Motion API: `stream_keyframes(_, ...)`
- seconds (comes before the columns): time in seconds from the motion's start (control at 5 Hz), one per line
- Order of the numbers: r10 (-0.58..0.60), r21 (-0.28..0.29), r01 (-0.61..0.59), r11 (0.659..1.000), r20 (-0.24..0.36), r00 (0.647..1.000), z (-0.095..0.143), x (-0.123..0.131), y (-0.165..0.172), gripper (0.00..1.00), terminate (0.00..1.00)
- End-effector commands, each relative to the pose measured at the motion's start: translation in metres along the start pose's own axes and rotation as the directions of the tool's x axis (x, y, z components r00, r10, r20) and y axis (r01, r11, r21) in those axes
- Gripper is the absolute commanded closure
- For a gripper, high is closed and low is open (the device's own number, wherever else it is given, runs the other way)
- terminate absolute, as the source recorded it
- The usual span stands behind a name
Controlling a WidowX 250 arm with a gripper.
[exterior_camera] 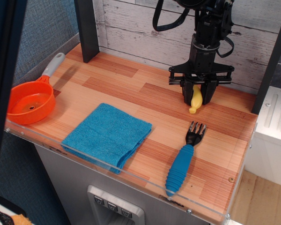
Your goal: Move the fruit from the edge of the table in and place it on the blue cloth.
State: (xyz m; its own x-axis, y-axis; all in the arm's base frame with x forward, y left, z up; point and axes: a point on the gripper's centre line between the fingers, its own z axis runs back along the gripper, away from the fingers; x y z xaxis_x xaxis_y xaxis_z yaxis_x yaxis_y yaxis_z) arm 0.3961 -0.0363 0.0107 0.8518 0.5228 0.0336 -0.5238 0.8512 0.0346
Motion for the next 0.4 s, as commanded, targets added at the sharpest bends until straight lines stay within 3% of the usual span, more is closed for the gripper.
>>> stream_keyframes(0.0,0.067,0.061,-0.075,0.995,0.114,0.991,0.064,0.008,0.021,1.00,0.00)
stream_keyframes(0.2,0.144,0.136,-0.159,0.978,0.117,0.983,0.072,0.008,0.041,1.00,0.00)
